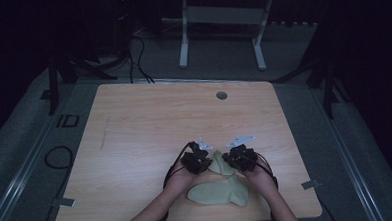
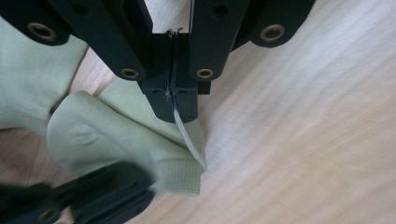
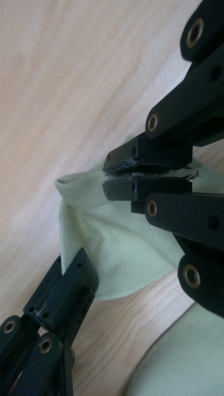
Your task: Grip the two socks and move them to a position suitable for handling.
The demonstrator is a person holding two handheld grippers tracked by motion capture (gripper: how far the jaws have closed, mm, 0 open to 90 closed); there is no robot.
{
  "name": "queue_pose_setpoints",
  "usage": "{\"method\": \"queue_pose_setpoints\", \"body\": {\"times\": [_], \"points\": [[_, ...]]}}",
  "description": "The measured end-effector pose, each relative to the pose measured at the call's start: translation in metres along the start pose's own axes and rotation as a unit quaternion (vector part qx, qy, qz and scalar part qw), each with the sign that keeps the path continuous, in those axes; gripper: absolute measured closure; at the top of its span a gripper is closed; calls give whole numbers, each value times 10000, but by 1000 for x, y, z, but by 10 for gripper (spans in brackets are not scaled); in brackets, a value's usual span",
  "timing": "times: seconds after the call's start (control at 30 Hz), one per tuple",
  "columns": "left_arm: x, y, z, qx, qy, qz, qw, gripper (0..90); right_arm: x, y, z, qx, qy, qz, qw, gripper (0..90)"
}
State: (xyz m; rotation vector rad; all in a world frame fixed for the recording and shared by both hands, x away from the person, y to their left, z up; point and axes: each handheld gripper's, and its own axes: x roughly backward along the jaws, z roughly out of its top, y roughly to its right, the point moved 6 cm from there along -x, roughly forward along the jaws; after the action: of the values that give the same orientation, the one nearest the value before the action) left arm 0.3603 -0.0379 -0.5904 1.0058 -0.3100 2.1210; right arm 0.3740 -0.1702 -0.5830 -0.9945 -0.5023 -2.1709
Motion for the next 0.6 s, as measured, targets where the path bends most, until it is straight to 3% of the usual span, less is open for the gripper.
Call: {"method": "queue_pose_setpoints", "body": {"times": [0.13, 0.3, 0.43, 0.53, 0.6], "points": [[23, -11, 3, 64, 176, 181, 9997, 884, 26, 6, 12, -133, 403, -61, 9991, 854], [40, -21, 2, 152, 222, 361, 9990, 884, 48, 17, 19, -280, 588, -148, 9978, 853], [54, -33, -5, 271, 213, 484, 9982, 884, 49, 29, 14, -424, 525, -218, 9975, 853], [53, -34, -10, 331, 201, 431, 9983, 884, 48, 31, 12, -483, 500, -201, 9974, 853], [48, -33, -15, 346, 157, 421, 9984, 883, 35, 33, 4, -577, 389, -156, 9975, 851]]}}
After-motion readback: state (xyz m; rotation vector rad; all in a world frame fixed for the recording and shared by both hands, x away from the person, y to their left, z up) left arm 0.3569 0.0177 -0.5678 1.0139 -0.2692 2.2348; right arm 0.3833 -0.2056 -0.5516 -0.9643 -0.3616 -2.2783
